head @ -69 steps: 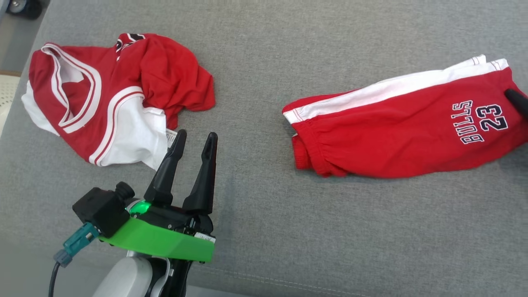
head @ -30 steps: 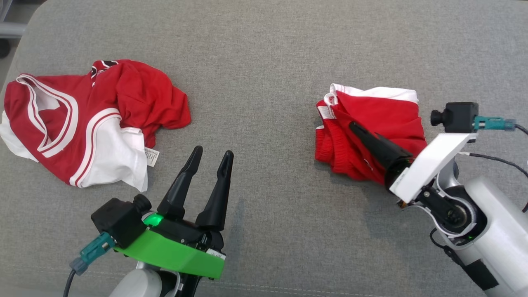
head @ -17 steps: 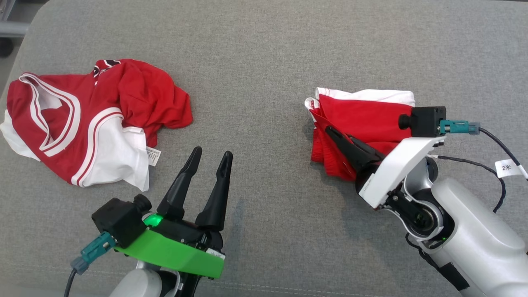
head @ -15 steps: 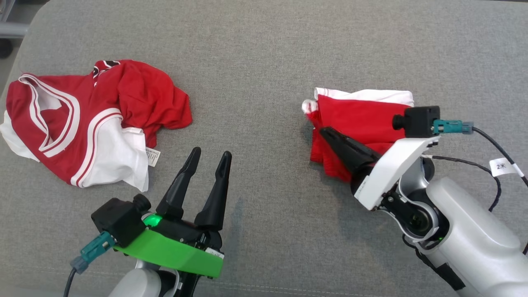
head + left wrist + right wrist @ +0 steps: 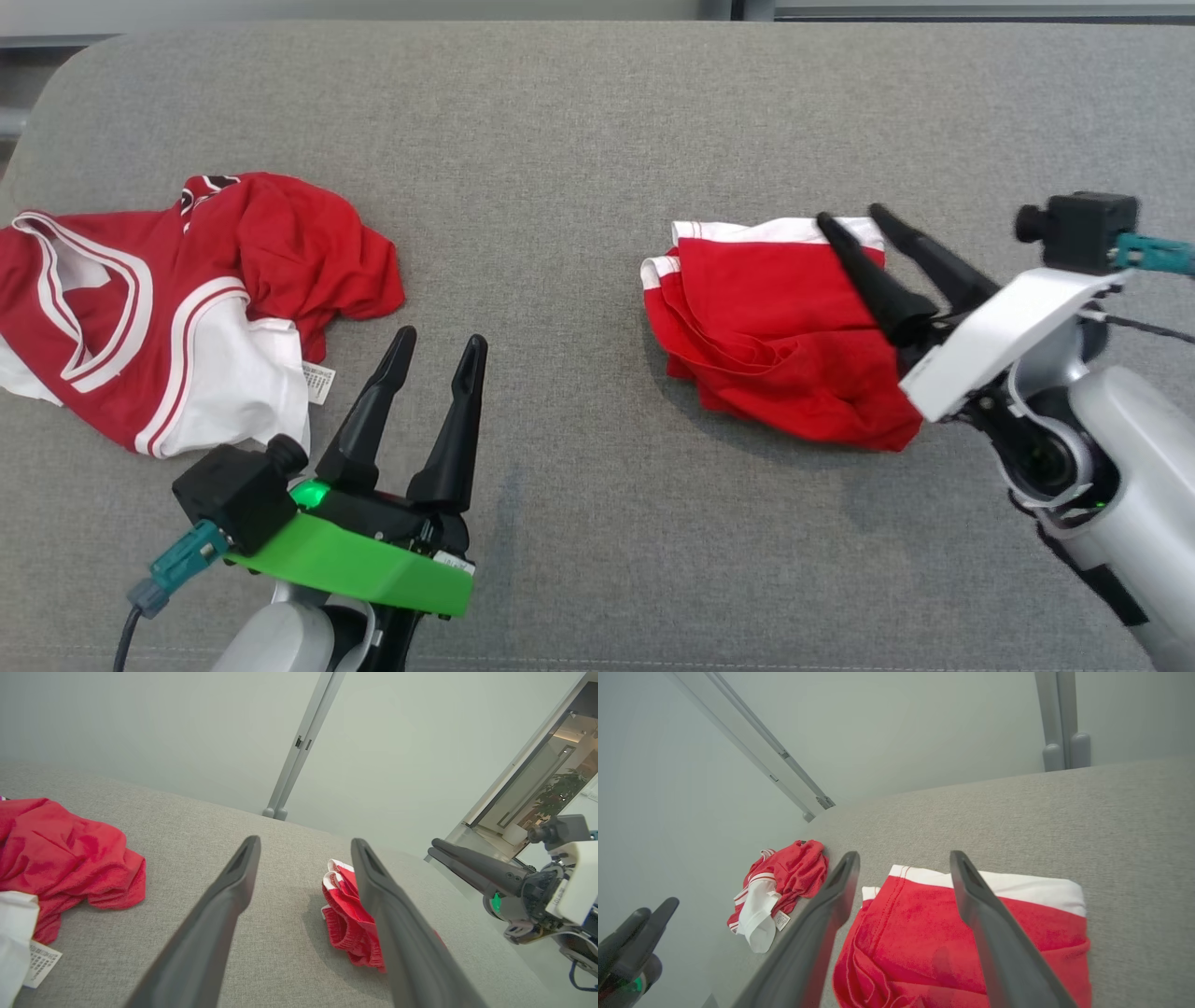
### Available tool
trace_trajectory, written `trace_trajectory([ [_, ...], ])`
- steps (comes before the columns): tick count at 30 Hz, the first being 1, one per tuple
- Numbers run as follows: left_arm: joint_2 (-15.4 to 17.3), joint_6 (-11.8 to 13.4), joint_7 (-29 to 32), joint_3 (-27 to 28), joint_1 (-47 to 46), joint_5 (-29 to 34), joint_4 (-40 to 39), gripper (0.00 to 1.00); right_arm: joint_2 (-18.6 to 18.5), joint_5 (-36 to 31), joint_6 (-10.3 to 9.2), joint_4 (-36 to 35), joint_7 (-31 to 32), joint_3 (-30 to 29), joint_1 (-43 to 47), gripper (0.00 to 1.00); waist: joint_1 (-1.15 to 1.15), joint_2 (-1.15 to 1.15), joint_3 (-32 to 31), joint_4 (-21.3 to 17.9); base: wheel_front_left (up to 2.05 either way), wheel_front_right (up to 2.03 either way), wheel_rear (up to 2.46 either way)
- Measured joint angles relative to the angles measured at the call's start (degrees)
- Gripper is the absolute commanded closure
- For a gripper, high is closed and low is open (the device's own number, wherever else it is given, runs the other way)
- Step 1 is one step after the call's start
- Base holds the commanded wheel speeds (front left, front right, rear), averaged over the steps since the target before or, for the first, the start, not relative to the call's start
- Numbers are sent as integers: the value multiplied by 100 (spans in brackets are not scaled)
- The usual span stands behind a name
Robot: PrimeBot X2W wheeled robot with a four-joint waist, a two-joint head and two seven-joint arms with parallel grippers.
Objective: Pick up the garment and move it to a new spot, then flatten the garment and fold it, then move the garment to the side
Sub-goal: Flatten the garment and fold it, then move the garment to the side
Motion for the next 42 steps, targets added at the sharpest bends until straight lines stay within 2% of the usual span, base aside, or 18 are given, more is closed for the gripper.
trace_trajectory([
  [3,24,1,-3,41,5,8,-34,0,-383,4,-192,56,-111,-380,207,0,0,0,-59,-60,0,0,0],
  [6,35,2,-3,96,9,48,-66,0,-616,156,-238,307,-122,-601,621,0,0,0,-85,-90,0,0,0],
  [9,51,8,-3,88,14,114,-94,0,-616,509,-243,591,-163,-772,1021,0,0,0,-77,-64,0,0,0],
  [13,77,8,5,42,17,215,-142,0,-408,1035,-225,846,-167,-934,1284,0,0,0,-43,7,0,0,0],
  [20,82,9,58,-13,23,237,-171,0,-183,1490,35,1118,-160,-1073,1269,0,0,0,17,172,0,0,0],
  [34,49,10,131,-100,4,261,-237,0,-147,1624,288,1881,264,-940,781,0,0,0,124,446,0,0,0],
  [35,48,10,131,-98,4,261,-235,0,-134,1648,327,1903,308,-940,745,13,0,0,130,477,0,0,0],
  [36,48,10,131,-94,4,261,-230,0,-112,1688,349,1925,331,-940,715,47,0,0,135,506,0,0,0],
  [37,48,10,131,-86,4,261,-223,0,-85,1749,377,1953,376,-937,684,53,0,0,139,536,0,0,0],
  [40,45,10,130,-56,4,261,-197,0,-35,1831,439,2039,474,-892,638,54,0,0,146,612,0,0,0],
  [41,44,10,129,-51,4,261,-183,0,-31,1833,479,2078,505,-873,632,58,0,0,145,633,0,0,0],
  [42,41,10,129,-47,4,261,-174,0,-26,1837,498,2107,519,-859,625,82,0,0,140,652,0,0,0],
])
